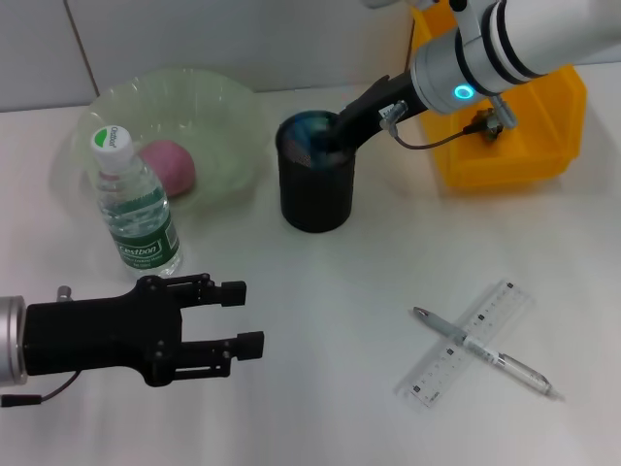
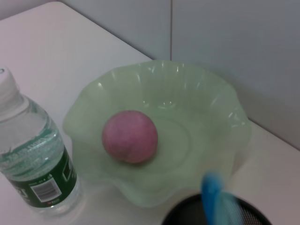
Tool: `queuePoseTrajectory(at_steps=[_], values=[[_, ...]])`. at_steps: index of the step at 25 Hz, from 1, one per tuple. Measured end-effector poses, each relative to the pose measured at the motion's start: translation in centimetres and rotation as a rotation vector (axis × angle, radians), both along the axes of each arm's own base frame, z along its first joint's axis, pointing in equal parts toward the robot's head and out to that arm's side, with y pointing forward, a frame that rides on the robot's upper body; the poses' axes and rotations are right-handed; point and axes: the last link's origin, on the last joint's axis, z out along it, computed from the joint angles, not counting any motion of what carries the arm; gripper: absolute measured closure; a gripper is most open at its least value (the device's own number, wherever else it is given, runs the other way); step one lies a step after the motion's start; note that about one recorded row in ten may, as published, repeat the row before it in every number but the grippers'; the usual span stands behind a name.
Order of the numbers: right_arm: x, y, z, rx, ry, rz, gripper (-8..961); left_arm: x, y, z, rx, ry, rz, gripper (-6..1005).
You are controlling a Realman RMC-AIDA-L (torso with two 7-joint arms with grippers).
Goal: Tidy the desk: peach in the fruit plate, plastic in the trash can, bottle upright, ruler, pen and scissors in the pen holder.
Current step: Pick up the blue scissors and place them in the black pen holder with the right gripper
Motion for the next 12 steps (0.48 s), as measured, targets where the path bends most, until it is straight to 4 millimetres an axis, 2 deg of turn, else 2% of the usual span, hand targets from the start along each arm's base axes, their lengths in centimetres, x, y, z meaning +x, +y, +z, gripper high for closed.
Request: queuePoseTrajectory(at_steps=[1,6,11,12], values=[[0.08,0.03,-0.07,0.001,-0.002,-0.008,863,-0.03,0.01,0.05,0.002,0.0,0.001,277],[-0.12,0.05,0.01,0.002,-0.006,-0.003,692,-0.07,-0.01,0.12,0.003,-0.001,0.002,278],[-0.91,-0.1,0.89,0.021,0.019,0.026,451,-0.1,0.02,0.23,0.006,0.0,0.001,279],[-0.91,-0.1,0.89,0.021,0.019,0.026,437,-0.08,0.02,0.24,0.006,0.0,0.0,279]])
